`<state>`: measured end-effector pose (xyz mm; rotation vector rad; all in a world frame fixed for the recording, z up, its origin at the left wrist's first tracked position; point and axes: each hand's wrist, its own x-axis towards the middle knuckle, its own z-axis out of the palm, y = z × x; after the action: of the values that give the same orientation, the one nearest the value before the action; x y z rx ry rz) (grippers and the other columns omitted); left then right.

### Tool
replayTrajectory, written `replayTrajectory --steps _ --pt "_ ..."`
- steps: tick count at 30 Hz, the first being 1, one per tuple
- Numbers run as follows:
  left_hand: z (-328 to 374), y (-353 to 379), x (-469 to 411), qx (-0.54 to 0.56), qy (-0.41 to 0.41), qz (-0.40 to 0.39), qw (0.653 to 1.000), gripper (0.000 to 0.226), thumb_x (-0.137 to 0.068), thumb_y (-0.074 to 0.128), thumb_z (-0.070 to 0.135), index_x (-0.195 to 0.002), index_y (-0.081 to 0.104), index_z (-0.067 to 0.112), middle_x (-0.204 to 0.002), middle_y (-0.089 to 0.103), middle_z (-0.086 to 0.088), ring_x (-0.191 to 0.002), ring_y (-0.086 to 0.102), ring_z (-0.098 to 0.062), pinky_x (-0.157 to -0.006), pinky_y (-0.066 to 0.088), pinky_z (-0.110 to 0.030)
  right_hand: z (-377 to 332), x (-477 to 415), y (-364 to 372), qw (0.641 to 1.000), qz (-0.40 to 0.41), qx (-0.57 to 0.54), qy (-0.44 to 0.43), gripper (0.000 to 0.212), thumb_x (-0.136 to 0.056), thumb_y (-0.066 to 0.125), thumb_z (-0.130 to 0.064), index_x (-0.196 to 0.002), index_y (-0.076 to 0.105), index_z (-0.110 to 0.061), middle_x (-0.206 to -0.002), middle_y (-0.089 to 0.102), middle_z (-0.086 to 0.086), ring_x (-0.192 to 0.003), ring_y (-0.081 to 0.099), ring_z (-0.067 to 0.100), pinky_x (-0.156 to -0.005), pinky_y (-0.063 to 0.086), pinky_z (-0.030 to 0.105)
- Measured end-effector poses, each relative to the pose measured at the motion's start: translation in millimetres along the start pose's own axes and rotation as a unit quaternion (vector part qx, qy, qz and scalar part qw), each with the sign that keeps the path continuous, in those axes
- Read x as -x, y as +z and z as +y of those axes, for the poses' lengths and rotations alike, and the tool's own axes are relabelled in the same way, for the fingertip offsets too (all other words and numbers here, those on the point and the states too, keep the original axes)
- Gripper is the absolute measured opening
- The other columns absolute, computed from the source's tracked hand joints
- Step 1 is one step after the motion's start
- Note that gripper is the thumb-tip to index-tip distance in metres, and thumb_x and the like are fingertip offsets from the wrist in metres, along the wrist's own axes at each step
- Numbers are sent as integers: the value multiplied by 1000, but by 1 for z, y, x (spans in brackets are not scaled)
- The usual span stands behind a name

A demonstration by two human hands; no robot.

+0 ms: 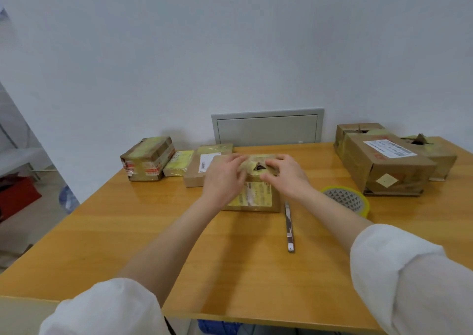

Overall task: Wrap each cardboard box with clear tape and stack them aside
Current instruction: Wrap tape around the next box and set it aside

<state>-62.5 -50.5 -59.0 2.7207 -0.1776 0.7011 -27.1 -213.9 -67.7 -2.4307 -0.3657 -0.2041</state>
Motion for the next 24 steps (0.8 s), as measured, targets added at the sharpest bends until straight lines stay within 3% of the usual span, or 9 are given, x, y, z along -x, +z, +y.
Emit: replayTrajectory --steps 3,7,10,15,24 --pt "14 13 4 -21 59 -57 996 53 -97 46 41 -146 37 22 -148 42 6 -126 48 -16 -96 48 -36 3 1 -3 999 -8 38 -22 53 -91 59 -44 -139 49 -24 -145 41 -1 -130 43 21 -101 40 37" --pt "9 22 9 -16 60 -41 997 53 -95 49 35 -146 35 27 -139 51 7 -116 54 -18 -85 51 -35 2 2 -4 999 3 50 -17 53 -89 64 -42 -134 50 -19 -135 52 -1 -119 51 20 -94 45 35" --pt "10 24 10 -21 64 -38 997 56 -93 53 28 -146 34 27 -145 46 8 -125 49 -17 -93 48 -34 1 3 -2 998 6 56 -16 50 -89 63 -42 -132 50 -19 -133 54 -1 -117 53 21 -90 46 35" --pt "13 25 12 -81 89 -45 992 59 -96 47 30 -150 24 27 -155 27 10 -142 26 -10 -112 27 -29 1 3 -2 998 4 63 -18 50 -89 63 -43 -130 52 -18 -133 54 -1 -118 52 22 -91 45 36" --pt "11 28 11 -106 100 -51 988 60 -96 45 31 -151 21 28 -157 23 10 -145 20 -9 -115 24 -29 0 4 1 997 -1 70 -15 51 -91 61 -42 -135 50 -19 -148 41 -1 -128 45 24 -101 42 39"
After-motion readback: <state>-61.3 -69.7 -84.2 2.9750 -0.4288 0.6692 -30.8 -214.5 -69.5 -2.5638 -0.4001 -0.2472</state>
